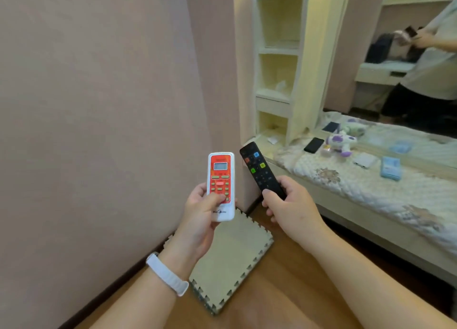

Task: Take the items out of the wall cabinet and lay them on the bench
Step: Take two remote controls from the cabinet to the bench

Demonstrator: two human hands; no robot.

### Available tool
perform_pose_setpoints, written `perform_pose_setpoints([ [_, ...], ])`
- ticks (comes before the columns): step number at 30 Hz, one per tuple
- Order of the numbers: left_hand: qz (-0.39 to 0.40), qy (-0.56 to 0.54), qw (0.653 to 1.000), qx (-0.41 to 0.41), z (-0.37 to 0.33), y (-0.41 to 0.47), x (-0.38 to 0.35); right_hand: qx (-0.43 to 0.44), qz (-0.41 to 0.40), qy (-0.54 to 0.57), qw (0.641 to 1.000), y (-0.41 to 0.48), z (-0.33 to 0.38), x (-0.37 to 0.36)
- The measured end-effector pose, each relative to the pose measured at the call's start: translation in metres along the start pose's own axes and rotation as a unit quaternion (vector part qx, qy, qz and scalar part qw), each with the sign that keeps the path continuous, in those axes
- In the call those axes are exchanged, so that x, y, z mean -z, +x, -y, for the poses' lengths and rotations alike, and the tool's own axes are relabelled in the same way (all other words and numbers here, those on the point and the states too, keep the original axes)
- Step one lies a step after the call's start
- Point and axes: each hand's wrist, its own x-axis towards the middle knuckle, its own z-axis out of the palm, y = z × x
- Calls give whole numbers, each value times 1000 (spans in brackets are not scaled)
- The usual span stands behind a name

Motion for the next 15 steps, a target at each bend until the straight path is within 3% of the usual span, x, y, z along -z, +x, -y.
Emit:
perform_pose_setpoints([
  [15, 188, -3, 972, 138, 76, 146, -175, -149, -186, -20, 971, 76, -93, 133],
])
